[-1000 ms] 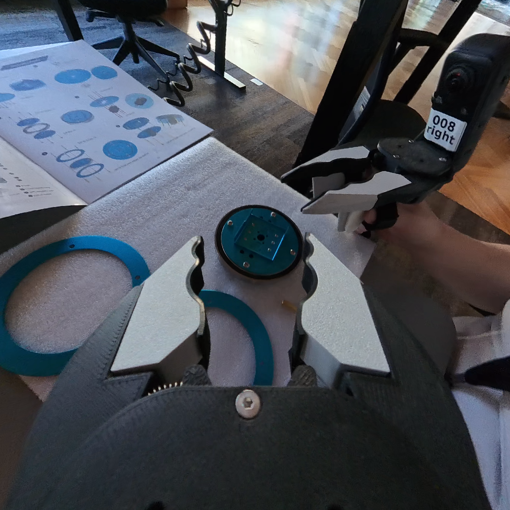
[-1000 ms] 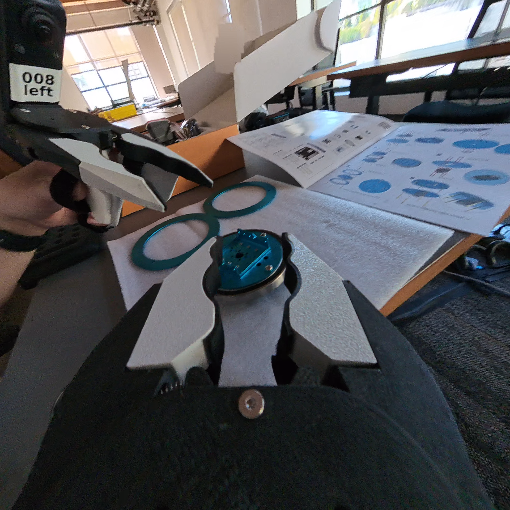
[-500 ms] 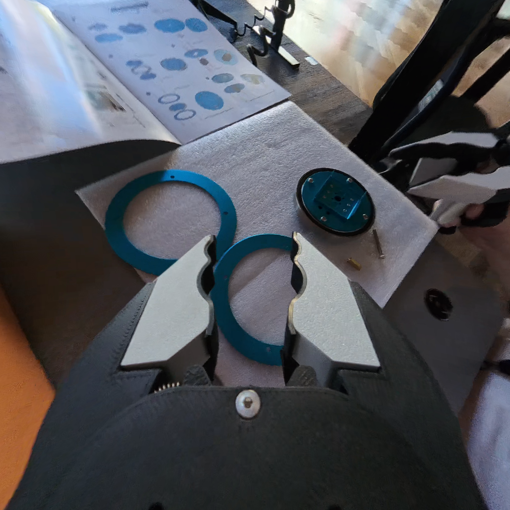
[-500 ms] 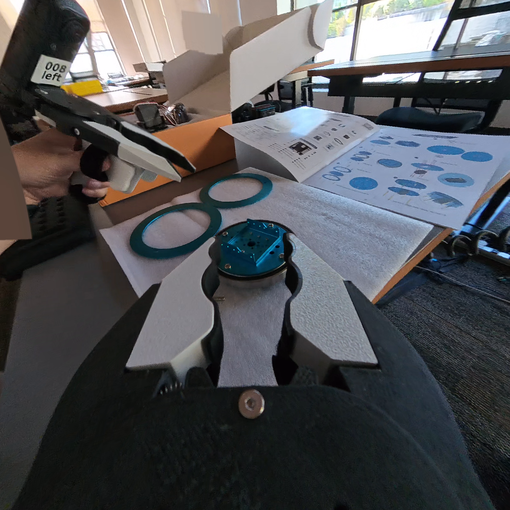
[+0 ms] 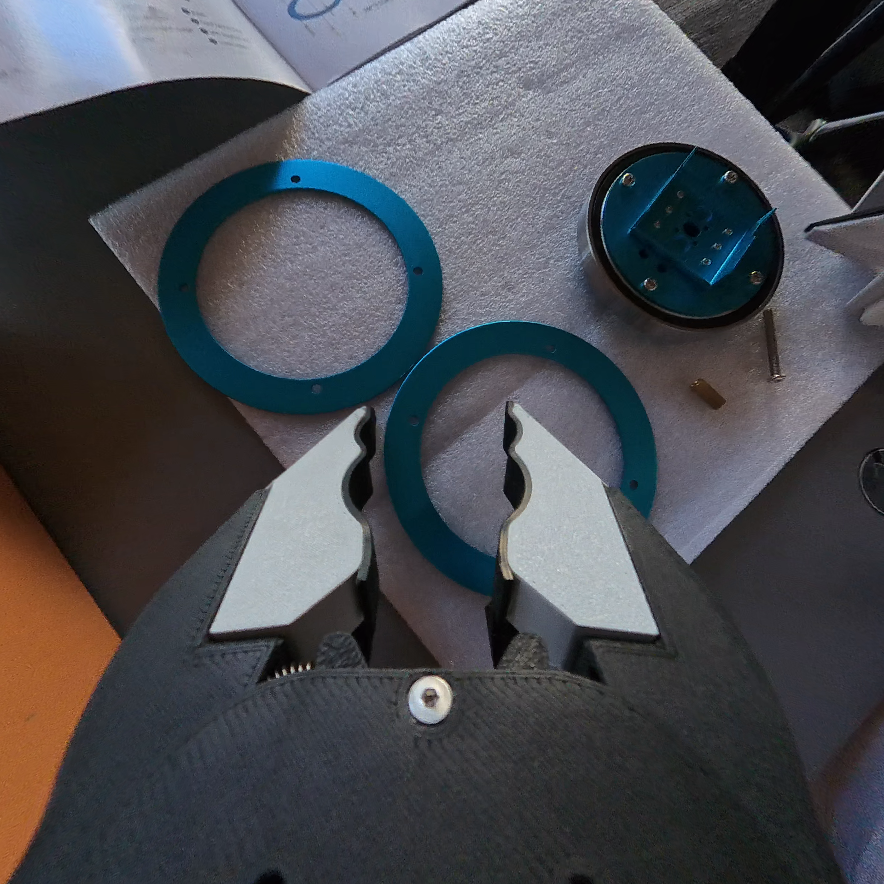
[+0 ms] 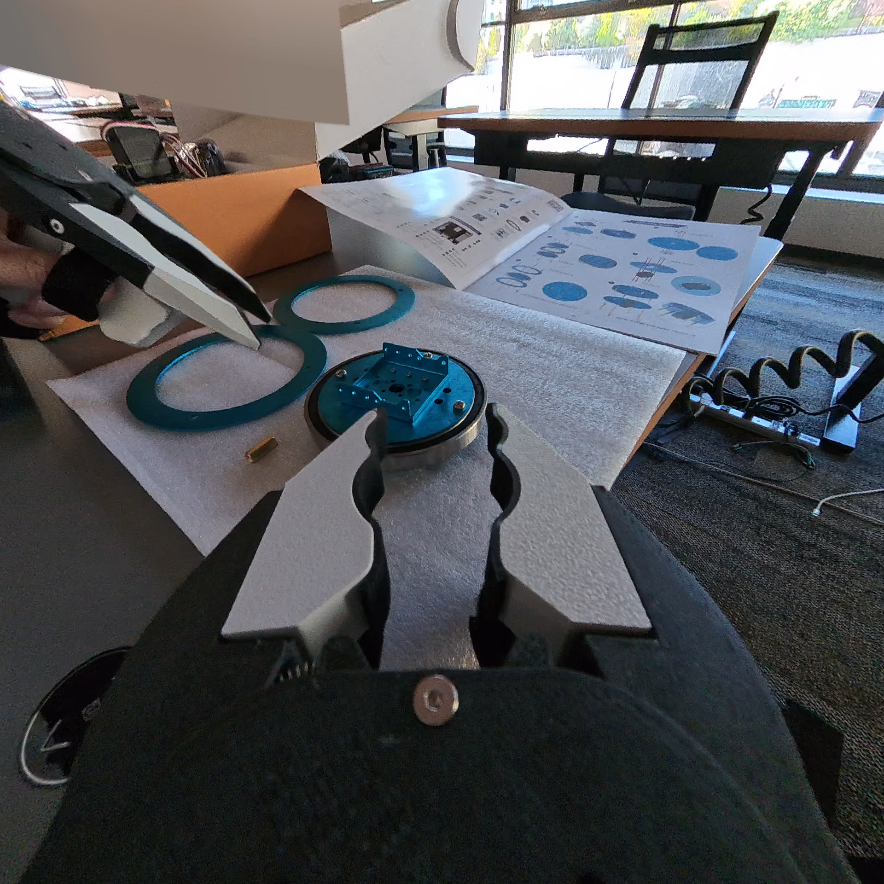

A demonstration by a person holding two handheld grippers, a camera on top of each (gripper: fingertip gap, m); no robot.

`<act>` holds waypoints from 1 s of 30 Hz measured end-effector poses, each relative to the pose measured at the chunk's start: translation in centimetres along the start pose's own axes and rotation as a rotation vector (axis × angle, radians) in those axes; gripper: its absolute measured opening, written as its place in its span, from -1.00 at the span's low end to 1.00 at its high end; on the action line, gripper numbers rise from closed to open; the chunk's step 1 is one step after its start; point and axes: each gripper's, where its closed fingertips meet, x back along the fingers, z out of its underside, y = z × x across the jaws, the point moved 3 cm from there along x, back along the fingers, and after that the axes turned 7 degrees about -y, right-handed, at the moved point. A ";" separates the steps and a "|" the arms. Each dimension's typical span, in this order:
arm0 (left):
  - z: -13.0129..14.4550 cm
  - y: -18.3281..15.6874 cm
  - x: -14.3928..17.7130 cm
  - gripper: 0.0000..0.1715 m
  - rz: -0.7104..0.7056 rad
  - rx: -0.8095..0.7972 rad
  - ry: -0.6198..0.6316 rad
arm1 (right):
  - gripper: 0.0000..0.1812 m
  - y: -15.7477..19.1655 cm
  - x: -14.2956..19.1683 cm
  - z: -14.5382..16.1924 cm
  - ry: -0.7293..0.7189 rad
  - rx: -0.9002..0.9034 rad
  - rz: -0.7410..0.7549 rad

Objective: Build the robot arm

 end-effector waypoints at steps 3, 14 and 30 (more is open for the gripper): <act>0.2 0.1 0.2 -0.43 0.022 0.036 0.001 | -0.56 0.0 0.0 -0.1 -0.018 -0.021 -0.019; 0.7 0.5 0.4 -0.63 -0.004 0.000 0.043 | -0.52 0.9 0.0 -0.2 -0.012 0.045 -0.118; 0.1 0.4 0.6 -0.77 -0.024 -0.027 -0.002 | -0.57 1.7 0.9 -1.4 0.045 0.153 -0.258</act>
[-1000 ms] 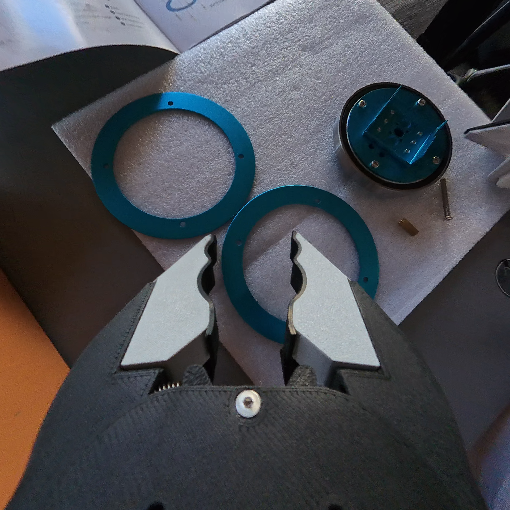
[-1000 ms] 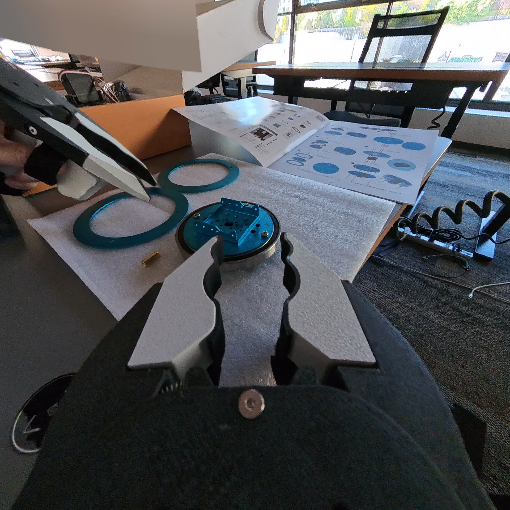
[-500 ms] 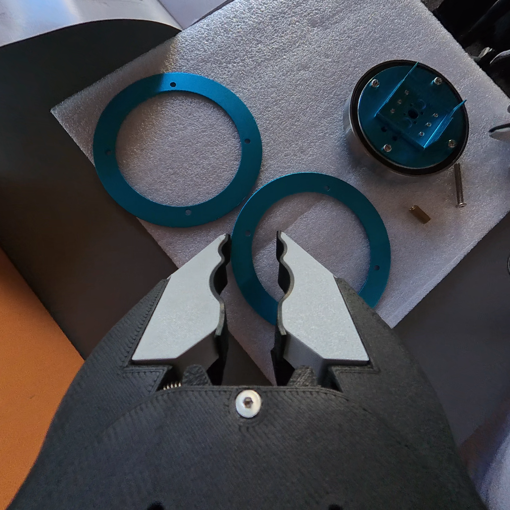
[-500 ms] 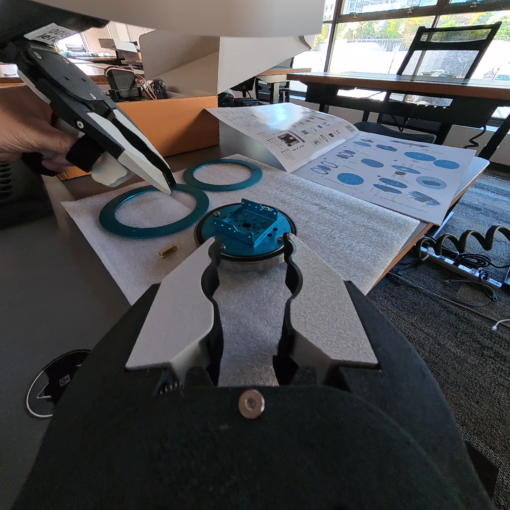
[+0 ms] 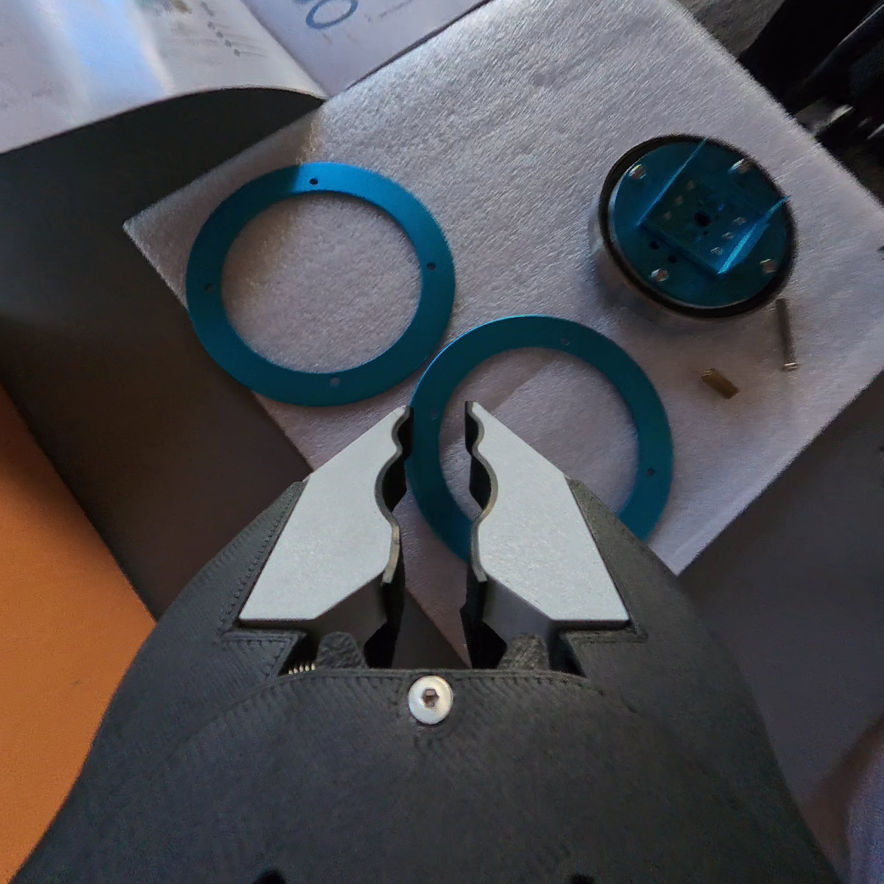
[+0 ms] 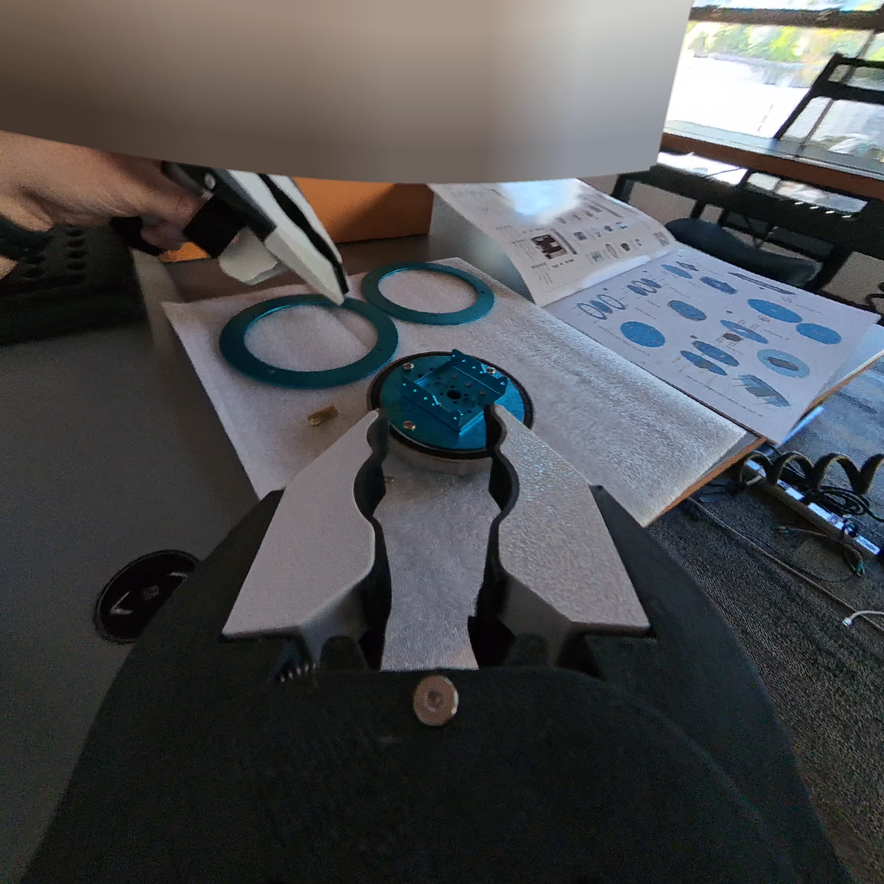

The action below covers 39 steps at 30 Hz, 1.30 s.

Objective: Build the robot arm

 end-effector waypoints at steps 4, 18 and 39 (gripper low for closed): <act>-1.9 -4.1 1.0 -0.77 0.236 0.007 -0.112 | -0.64 1.1 -0.1 0.0 0.085 0.020 -0.123; 0.0 -12.5 -2.3 -0.68 0.380 -0.411 0.013 | -0.64 2.5 0.5 -0.8 0.099 0.030 -0.180; -5.2 -11.7 0.6 -0.84 0.314 -0.442 -0.383 | -0.72 1.7 -1.3 -2.7 0.064 -0.523 -0.321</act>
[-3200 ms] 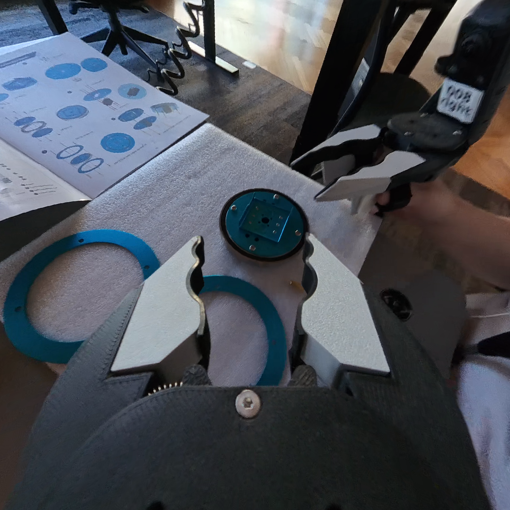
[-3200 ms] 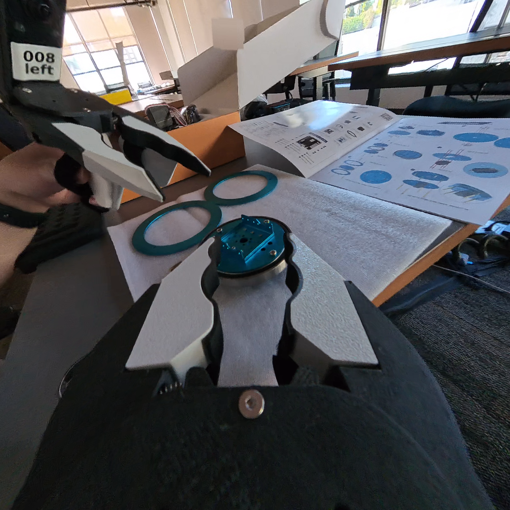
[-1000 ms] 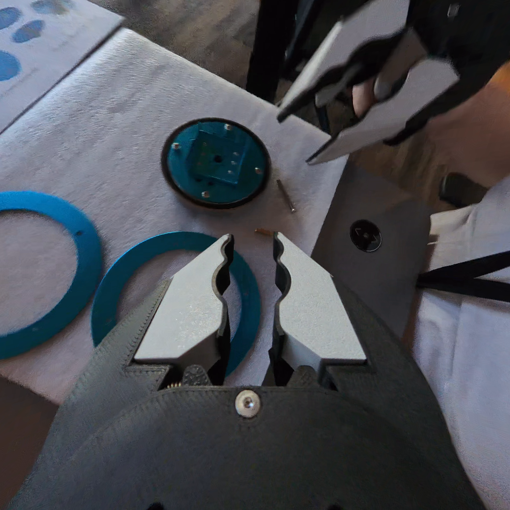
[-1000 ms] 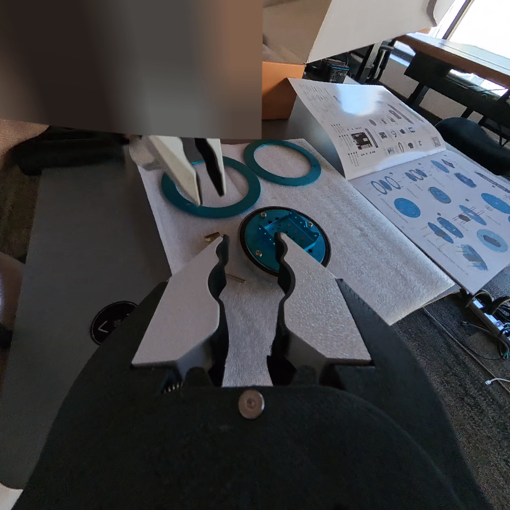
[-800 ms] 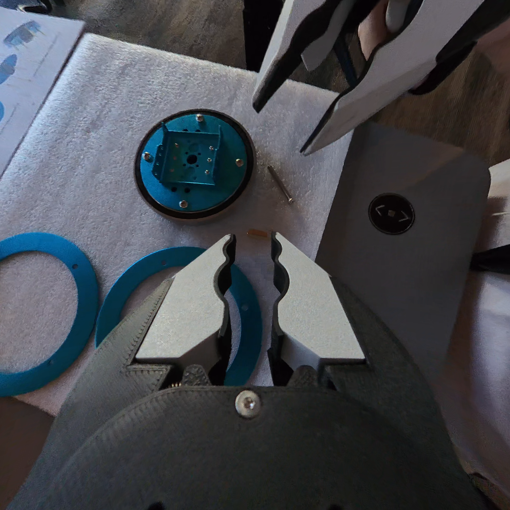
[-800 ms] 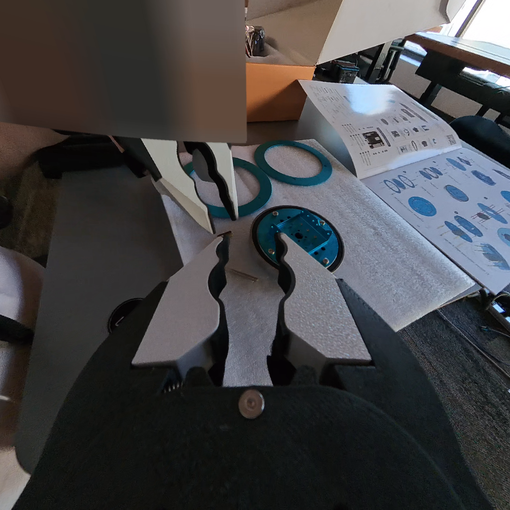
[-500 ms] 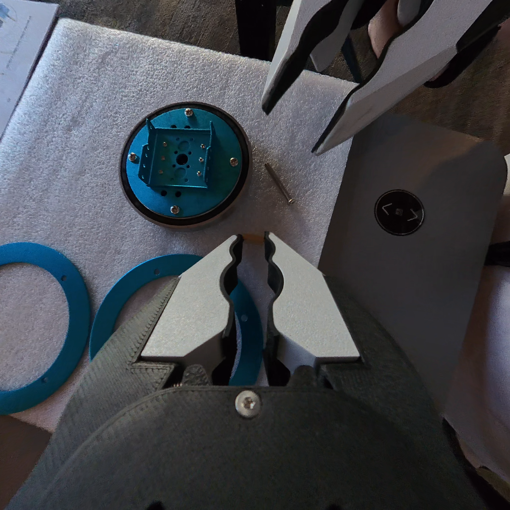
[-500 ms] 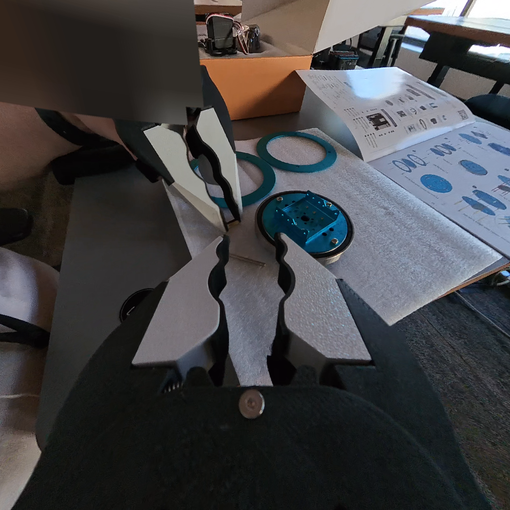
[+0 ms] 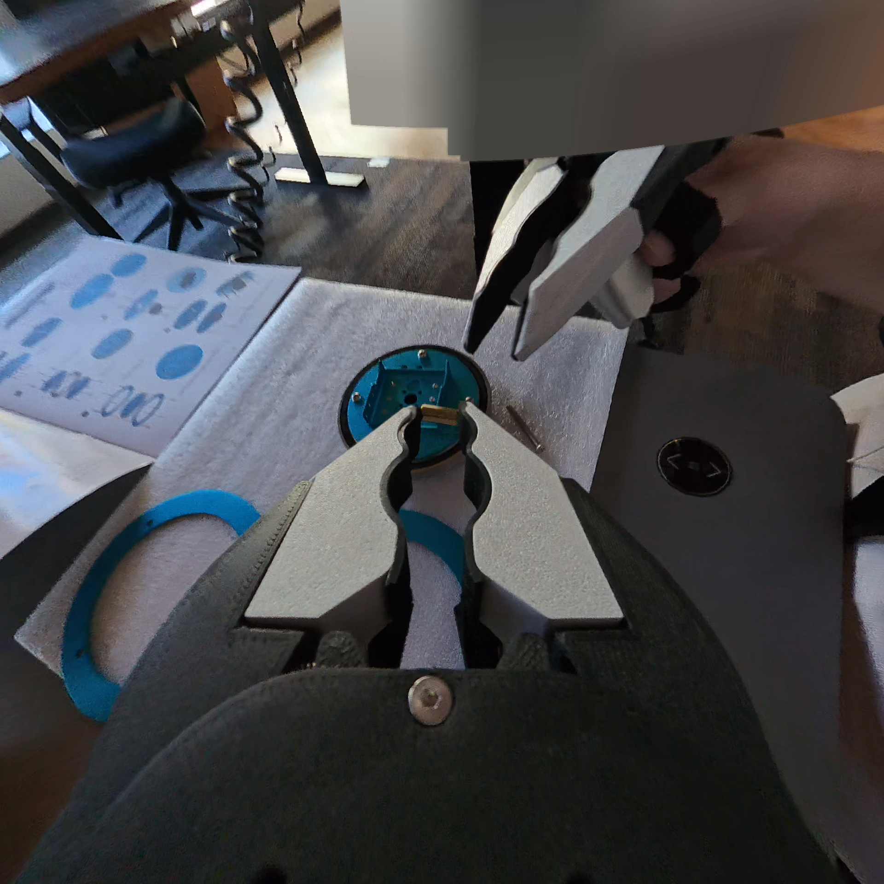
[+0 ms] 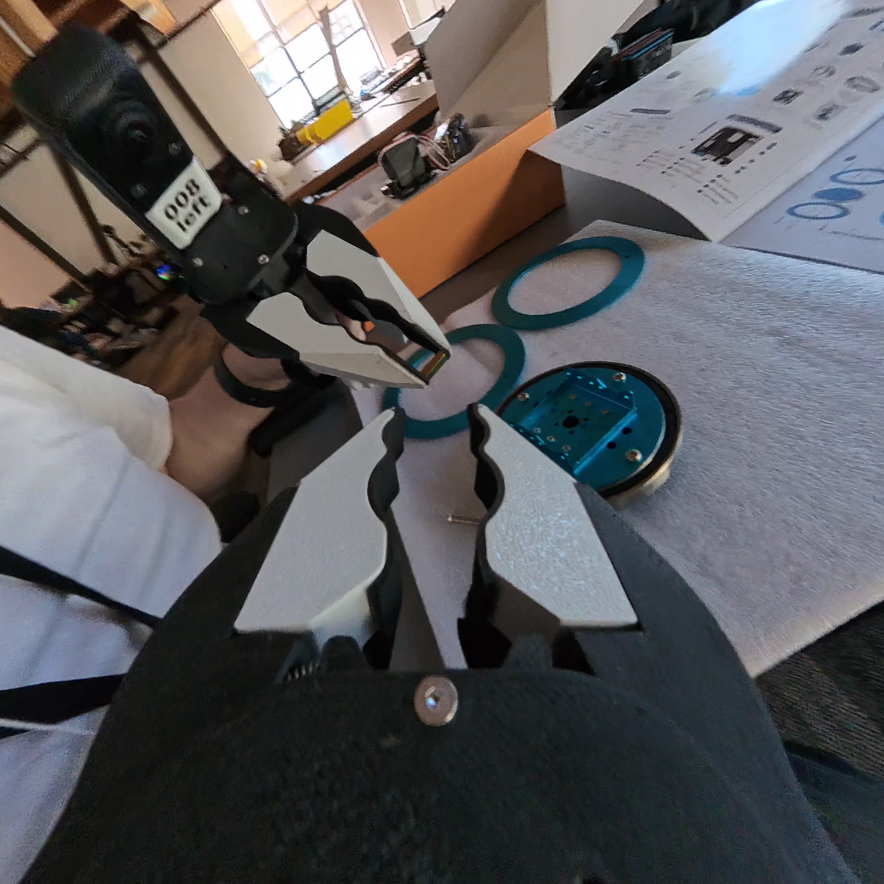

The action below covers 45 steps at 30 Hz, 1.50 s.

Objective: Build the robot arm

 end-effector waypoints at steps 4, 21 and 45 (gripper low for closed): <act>-1.5 -0.1 0.9 -0.84 -0.017 -0.057 -0.099 | -0.81 0.1 -0.6 -1.0 0.029 -0.175 -0.083; -2.0 -4.1 2.6 -0.84 0.034 -0.266 -0.116 | -0.95 4.0 -2.1 0.2 0.189 -0.350 -0.247; 7.9 -1.1 4.4 -0.54 -0.006 0.170 0.440 | -0.95 8.0 -1.2 1.6 1.218 0.390 0.287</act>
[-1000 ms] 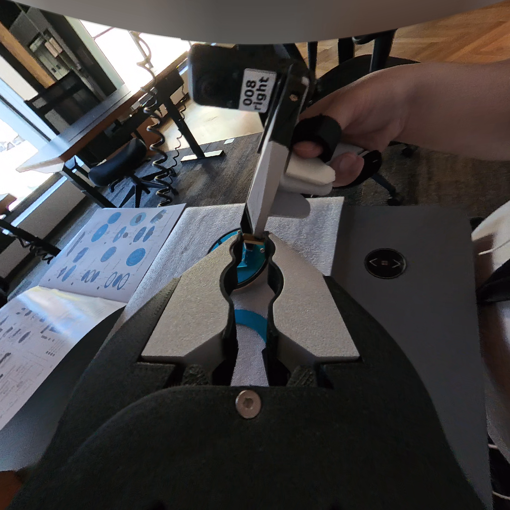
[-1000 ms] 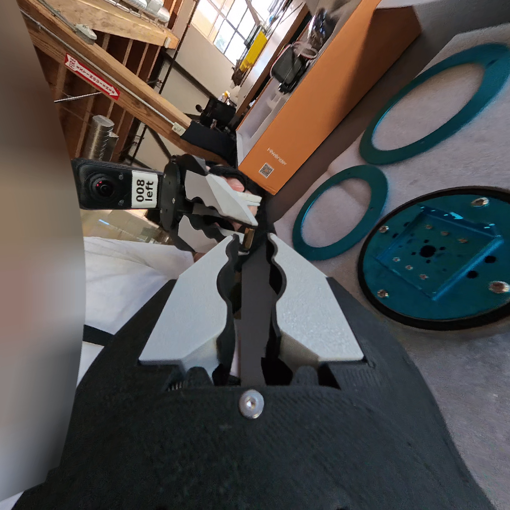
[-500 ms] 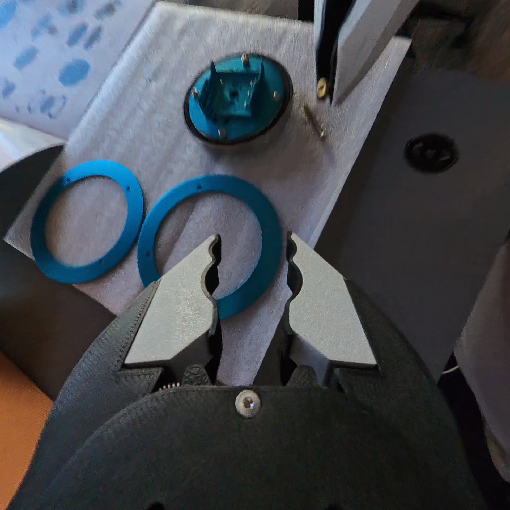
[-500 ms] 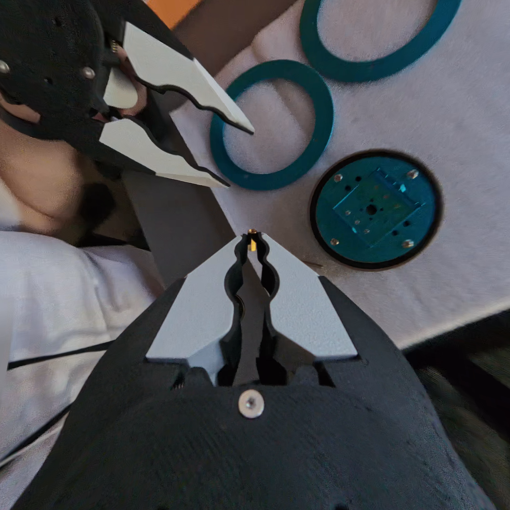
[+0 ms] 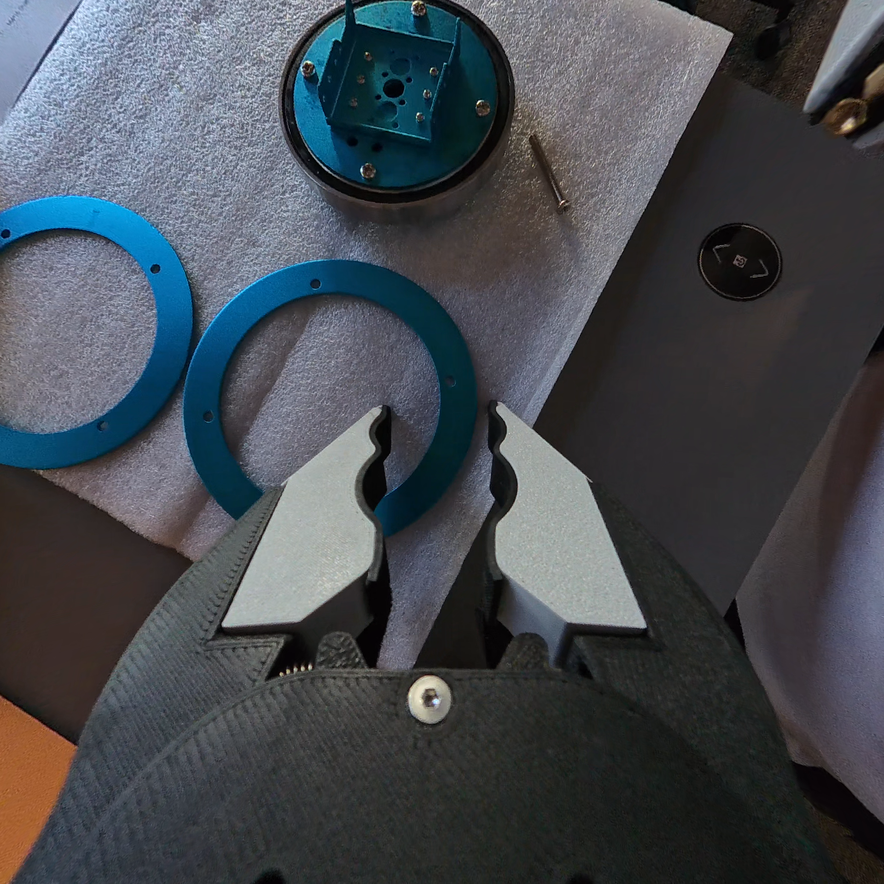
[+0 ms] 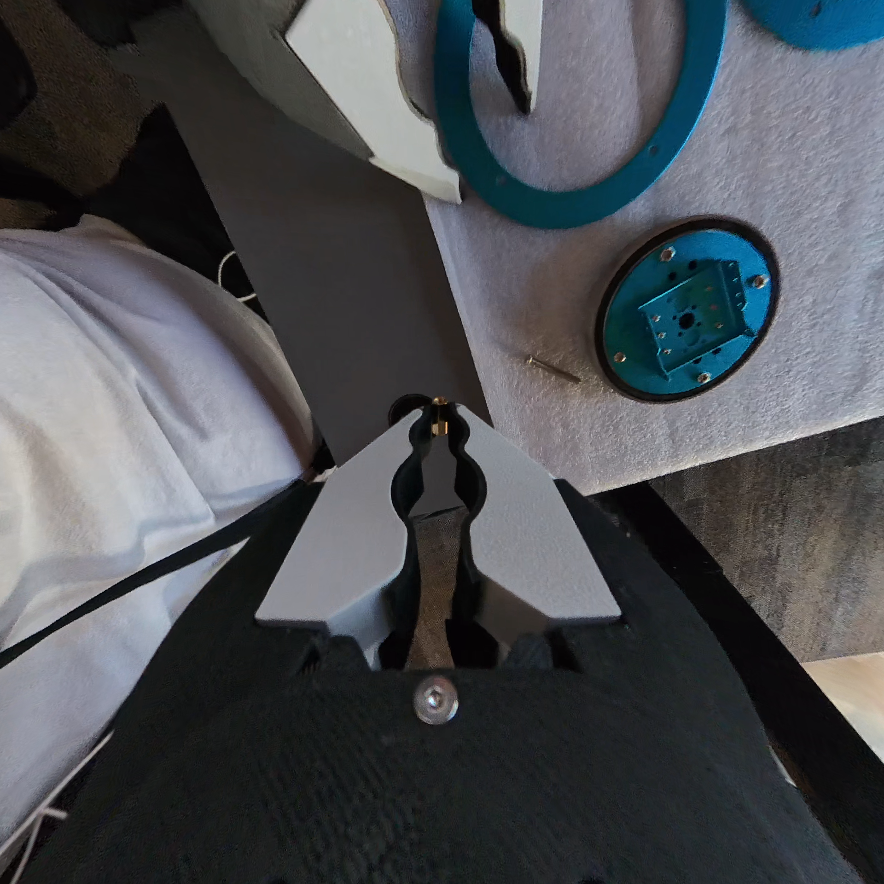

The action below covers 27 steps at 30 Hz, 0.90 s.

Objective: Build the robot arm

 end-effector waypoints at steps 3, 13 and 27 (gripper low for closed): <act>-0.1 0.0 0.0 -0.55 -0.011 -0.022 0.015 | -0.95 -1.1 -0.6 1.2 -0.022 -0.069 -0.069; -0.3 0.1 0.0 -0.62 -0.016 0.011 0.033 | -0.95 -4.7 -2.5 1.8 -0.845 -0.345 -0.368; -0.2 0.7 0.3 -0.84 -0.045 0.014 0.018 | -0.95 -5.5 -5.9 -0.9 -0.950 -0.300 -0.293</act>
